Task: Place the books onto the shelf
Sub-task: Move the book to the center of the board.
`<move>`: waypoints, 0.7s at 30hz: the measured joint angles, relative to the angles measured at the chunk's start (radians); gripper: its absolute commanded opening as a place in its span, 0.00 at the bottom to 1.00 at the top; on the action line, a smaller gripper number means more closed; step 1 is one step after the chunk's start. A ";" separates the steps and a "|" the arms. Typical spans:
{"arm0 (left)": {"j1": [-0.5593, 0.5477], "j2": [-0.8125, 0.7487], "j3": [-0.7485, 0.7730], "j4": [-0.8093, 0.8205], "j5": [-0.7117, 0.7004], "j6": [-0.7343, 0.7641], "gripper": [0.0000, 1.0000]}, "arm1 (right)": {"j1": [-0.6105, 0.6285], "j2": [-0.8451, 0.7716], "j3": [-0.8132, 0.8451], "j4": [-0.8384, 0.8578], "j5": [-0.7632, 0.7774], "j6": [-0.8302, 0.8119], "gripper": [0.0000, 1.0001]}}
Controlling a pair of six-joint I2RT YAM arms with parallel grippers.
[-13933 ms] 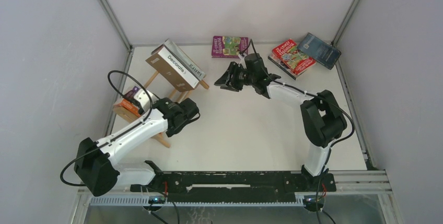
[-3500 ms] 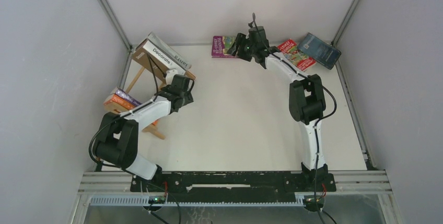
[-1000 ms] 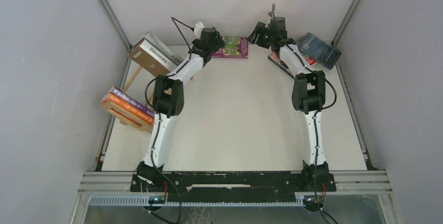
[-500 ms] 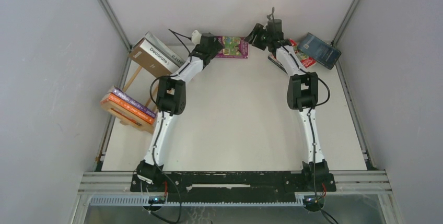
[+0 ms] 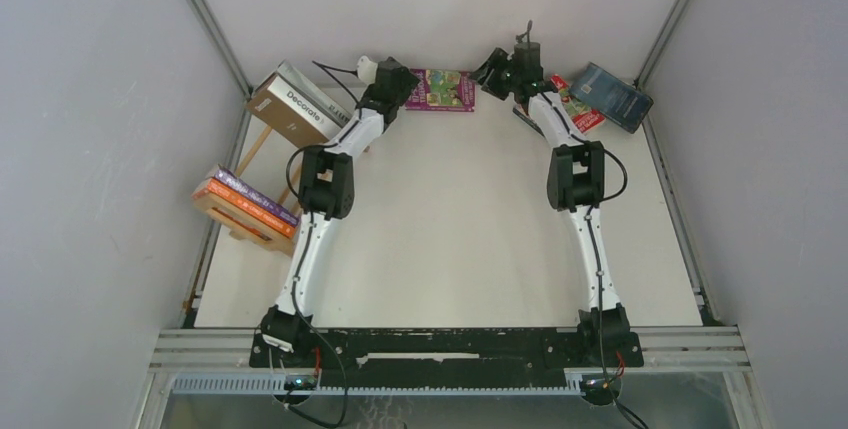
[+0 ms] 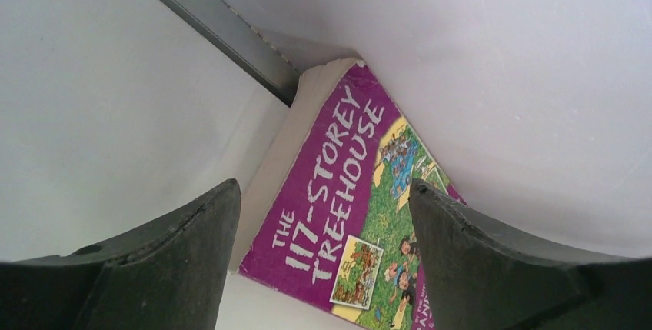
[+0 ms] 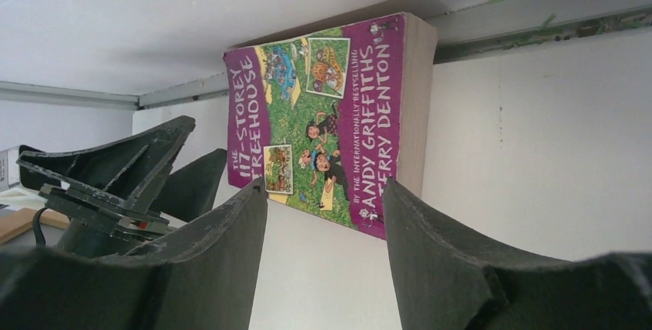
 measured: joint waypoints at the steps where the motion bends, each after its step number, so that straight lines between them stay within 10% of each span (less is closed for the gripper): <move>1: 0.003 0.003 0.003 0.008 0.003 -0.006 0.84 | -0.002 0.006 0.002 0.001 -0.001 0.013 0.63; 21: 0.022 0.055 0.019 0.110 0.092 -0.079 0.82 | -0.017 0.135 0.048 0.047 -0.013 0.265 0.62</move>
